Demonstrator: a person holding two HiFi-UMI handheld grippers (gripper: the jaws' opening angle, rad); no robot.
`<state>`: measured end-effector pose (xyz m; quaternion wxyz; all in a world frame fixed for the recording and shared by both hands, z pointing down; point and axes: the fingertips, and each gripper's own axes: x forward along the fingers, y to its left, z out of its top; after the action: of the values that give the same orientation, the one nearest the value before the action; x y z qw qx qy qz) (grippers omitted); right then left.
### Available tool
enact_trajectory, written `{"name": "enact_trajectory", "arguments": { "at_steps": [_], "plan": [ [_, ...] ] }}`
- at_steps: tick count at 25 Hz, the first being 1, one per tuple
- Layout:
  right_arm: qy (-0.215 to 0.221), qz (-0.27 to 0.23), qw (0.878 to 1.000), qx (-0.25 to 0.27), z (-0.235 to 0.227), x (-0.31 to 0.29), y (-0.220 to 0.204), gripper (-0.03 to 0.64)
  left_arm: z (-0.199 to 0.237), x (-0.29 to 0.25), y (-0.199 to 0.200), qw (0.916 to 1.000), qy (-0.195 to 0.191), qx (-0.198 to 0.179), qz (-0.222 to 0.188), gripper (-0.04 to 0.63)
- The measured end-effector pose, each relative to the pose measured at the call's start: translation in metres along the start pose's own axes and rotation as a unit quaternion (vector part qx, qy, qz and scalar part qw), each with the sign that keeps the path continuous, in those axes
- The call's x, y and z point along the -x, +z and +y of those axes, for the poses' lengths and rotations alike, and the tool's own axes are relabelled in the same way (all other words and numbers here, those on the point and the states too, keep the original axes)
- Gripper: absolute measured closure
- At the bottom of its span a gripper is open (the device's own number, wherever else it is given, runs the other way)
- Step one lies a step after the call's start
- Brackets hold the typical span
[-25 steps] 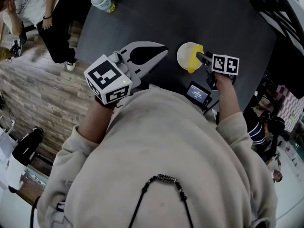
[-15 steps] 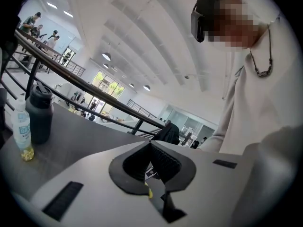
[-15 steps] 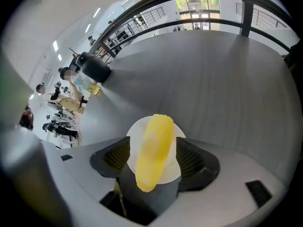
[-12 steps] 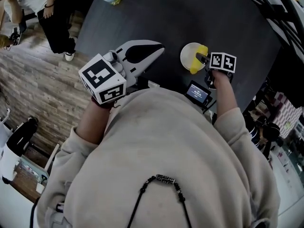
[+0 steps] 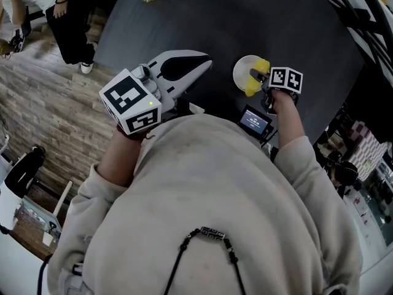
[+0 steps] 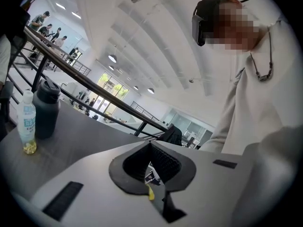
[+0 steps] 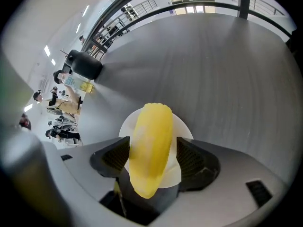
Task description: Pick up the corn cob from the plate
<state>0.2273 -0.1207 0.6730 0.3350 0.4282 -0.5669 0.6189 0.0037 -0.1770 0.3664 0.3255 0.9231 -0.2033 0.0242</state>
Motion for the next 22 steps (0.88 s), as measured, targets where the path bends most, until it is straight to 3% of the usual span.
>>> {"name": "enact_trajectory", "arguments": {
  "at_steps": [22],
  "plan": [
    [0.031,0.016,0.999,0.015,0.012,-0.009,0.001,0.357,0.003,0.004,0.000,0.9994,0.030,-0.007,-0.014,0.589]
  ]
}}
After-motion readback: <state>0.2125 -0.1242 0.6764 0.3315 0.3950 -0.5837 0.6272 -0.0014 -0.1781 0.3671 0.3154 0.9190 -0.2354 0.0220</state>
